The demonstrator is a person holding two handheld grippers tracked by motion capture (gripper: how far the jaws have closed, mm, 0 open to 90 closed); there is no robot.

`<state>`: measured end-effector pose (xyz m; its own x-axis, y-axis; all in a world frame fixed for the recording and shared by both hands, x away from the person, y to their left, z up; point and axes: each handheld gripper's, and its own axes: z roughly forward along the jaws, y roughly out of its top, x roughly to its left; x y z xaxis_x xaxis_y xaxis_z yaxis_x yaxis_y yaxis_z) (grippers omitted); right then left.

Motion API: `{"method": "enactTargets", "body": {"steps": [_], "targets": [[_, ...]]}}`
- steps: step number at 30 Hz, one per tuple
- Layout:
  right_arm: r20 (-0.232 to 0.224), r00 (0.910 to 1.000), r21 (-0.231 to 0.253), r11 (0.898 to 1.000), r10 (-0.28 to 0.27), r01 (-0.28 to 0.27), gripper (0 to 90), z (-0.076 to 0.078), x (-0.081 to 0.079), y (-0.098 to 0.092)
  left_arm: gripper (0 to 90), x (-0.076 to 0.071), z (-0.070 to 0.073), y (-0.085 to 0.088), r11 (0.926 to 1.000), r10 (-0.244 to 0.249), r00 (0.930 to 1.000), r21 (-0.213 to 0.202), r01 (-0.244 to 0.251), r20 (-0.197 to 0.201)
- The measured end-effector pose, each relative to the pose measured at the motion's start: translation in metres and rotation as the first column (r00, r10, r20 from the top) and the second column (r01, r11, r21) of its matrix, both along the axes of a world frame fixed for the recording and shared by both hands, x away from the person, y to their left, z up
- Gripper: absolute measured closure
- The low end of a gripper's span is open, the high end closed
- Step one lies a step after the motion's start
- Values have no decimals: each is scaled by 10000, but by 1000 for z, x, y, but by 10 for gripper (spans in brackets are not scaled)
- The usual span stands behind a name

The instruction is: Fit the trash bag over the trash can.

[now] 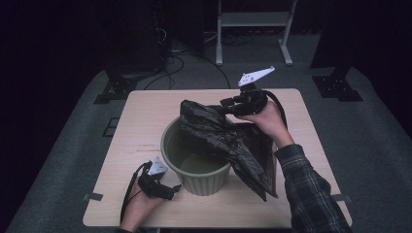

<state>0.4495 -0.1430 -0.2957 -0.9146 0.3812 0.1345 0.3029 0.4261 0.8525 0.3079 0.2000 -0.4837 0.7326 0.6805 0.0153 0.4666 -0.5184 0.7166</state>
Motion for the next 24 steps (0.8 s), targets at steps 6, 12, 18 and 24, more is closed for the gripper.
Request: {"method": "enactTargets", "body": {"steps": [6,12,18,24], "targets": [[-130,9997,101,9997,207,-206,829,-7,1,0,0,0,0,0,10000,2,10000,-2,-2,1],[-67,9978,-20,9978,667,-667,900,-3,-8,2,0,0,0,0,10000,-1,10000,0,1,0],[-162,9879,-400,9872,1541,-1546,900,-2,-24,14,0,0,0,0,10000,-1,10000,1,1,1],[-486,9642,-580,9630,2607,-2633,881,2,-42,16,0,0,0,0,10000,1,10000,-2,-1,2]]}}
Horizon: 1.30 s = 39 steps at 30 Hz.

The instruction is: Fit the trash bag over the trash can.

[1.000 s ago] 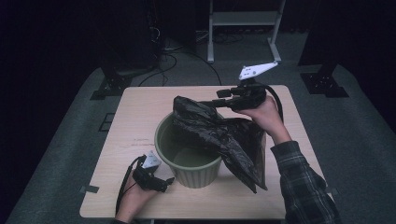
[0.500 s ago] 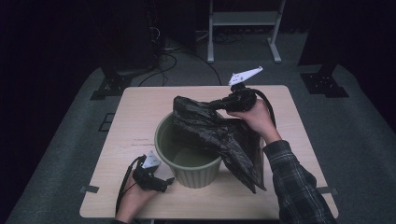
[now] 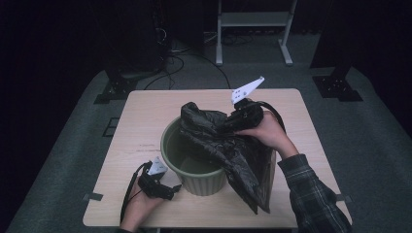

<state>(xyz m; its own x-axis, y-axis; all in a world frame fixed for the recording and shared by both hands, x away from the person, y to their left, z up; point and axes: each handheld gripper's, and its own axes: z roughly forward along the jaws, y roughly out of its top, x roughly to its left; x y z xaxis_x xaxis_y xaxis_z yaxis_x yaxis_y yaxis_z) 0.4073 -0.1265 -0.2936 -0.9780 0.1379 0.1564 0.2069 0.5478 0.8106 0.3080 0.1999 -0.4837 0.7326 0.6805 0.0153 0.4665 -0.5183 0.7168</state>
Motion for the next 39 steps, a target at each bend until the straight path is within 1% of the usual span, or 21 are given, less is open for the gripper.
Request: {"method": "enactTargets", "body": {"steps": [1,2,4,5,6,8,9,10,12,13,14,16,17,18,19,22,24,27,29,32,39], "targets": [[71,10000,-90,10000,9,-9,759,1,-2,-2,0,0,0,0,10000,-7,10000,6,7,-7],[118,9997,-8,9998,-204,204,710,3,-2,-6,0,0,0,0,10000,-1,10000,1,1,0],[111,9997,132,9996,-233,232,681,4,-1,-9,0,0,0,0,10000,-1,10000,2,1,0],[294,9972,448,9968,-682,668,652,8,1,-16,0,0,0,0,10000,-1,10000,1,1,-2],[294,9972,448,9968,-682,668,652,8,1,-16,0,0,0,0,10000,0,10000,-1,0,-1],[481,9918,813,9901,-1186,1145,605,11,5,-23,1,0,0,0,10000,1,10000,0,-1,-1],[446,9850,1036,9815,-1666,1613,604,12,14,-28,1,0,0,0,10000,0,10000,2,0,0],[446,9850,1036,9815,-1666,1613,604,12,14,-28,1,0,0,0,10000,0,10000,2,0,0],[407,9751,1140,9705,-2181,2124,605,9,25,-29,1,0,0,0,10000,1,10000,-1,-1,1],[407,9751,1140,9705,-2181,2124,605,9,25,-29,1,0,0,0,10000,1,10000,-1,-1,1],[473,9673,979,9648,-2494,2440,662,5,30,-27,1,0,0,0,10000,-1,10000,0,1,-1],[547,9643,951,9627,-2592,2534,708,3,33,-25,1,0,0,0,10000,-3,10000,2,3,-3],[334,9685,889,9659,-2469,2432,835,-1,36,-23,1,0,0,0,10000,-2,10000,-1,2,-2],[334,9685,889,9659,-2469,2432,835,-1,36,-23,1,0,0,0,10000,-2,10000,-1,2,-2],[359,9768,573,9763,-2111,2089,837,-4,35,-17,1,0,0,0,10000,-2,10000,0,2,-2],[469,9838,318,9846,-1731,1717,807,-4,30,-12,1,0,0,0,10000,-3,10000,1,3,-2],[620,9824,413,9839,-1764,1741,747,-1,25,-12,1,0,0,0,10000,-2,10000,0,2,-2],[359,9838,1262,9773,-1758,1700,669,13,15,-31,1,0,0,0,10000,-1,10000,-1,1,-1],[396,9835,1362,9761,-1764,1696,668,16,11,-36,1,0,0,0,10000,-1,10000,-1,1,-1],[641,9819,1644,9724,-1783,1658,637,23,-8,-59,1,0,0,0,10000,0,10000,0,0,-1],[839,9722,1681,9648,-2184,2022,590,18,-31,-93,1,0,0,0,10000,15,10000,-1,-15,0]]}}
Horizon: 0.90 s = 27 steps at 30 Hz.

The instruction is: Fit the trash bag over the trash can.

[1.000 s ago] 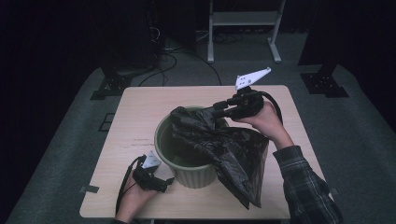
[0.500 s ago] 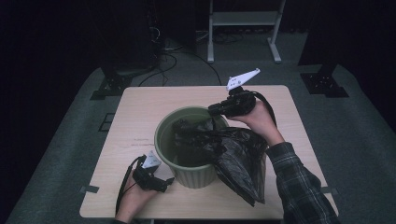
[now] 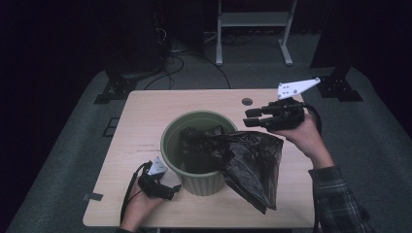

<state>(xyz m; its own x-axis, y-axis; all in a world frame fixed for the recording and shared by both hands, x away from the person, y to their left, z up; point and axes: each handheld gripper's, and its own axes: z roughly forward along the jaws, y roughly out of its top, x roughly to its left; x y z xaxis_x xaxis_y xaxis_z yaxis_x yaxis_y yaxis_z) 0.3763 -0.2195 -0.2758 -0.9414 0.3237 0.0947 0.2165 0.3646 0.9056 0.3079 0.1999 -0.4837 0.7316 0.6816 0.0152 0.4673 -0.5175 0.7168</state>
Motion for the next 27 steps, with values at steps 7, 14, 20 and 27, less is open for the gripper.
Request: {"method": "enactTargets", "body": {"steps": [7,14,20,27], "targets": [[-656,9972,142,9992,-354,364,558,-30,-6,-34,1,0,0,0,10000,-1,10000,0,1,-1],[-1128,9936,-23,10000,19,-21,811,-46,-6,-39,1,0,0,0,10000,-2,10000,4,2,1],[-599,9981,397,9990,-159,183,900,-33,7,-24,1,0,0,0,10000,-1,10000,2,1,1],[-554,9974,239,9986,-458,472,900,-27,38,4,1,0,0,0,10000,-2,10000,-1,2,-1]]}}
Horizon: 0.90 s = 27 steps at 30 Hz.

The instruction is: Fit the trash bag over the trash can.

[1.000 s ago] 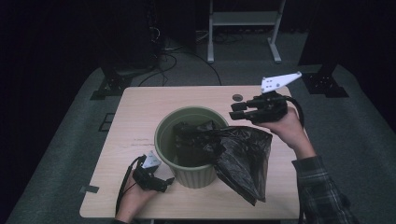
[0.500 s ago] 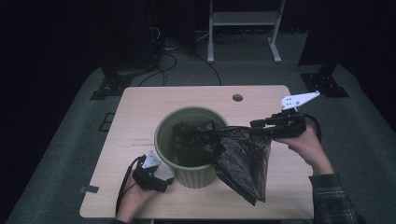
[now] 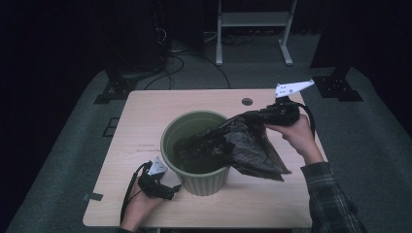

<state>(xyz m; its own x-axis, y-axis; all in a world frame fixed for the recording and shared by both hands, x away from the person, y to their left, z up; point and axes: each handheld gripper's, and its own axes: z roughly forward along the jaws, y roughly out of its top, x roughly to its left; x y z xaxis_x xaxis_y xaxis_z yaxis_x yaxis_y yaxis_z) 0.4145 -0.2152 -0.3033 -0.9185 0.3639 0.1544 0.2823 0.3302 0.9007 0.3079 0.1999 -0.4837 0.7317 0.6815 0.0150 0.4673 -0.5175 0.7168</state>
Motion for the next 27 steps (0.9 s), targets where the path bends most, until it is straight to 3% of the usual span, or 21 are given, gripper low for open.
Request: {"method": "enactTargets", "body": {"steps": [1,6,14,18,19,20,23,27], "targets": [[-49,10000,-129,9999,-73,72,900,2,10,12,1,0,0,0,10000,-16,10000,1,16,-1],[-42,10000,-204,9998,-16,15,900,10,28,40,1,0,0,1,10000,-80,10000,-4,80,-13],[47,9998,84,9998,188,-188,900,11,31,67,1,0,0,2,9999,-136,9999,-10,136,-17],[177,9993,-84,9994,324,-323,898,11,30,82,1,0,0,2,9999,-151,9999,-4,151,-19],[187,9993,-140,9993,335,-332,864,10,30,85,1,0,0,2,9999,-163,9999,-6,163,-18],[135,9995,-221,9993,300,-297,761,9,30,86,1,0,0,2,9999,-163,9999,-11,163,-15],[139,9997,-206,9996,201,-198,701,8,30,84,2,0,0,2,9998,-189,9998,-21,189,-25],[97,9997,33,9998,-207,207,581,9,28,62,1,0,2,6,9996,-279,9995,-2,279,-177]]}}
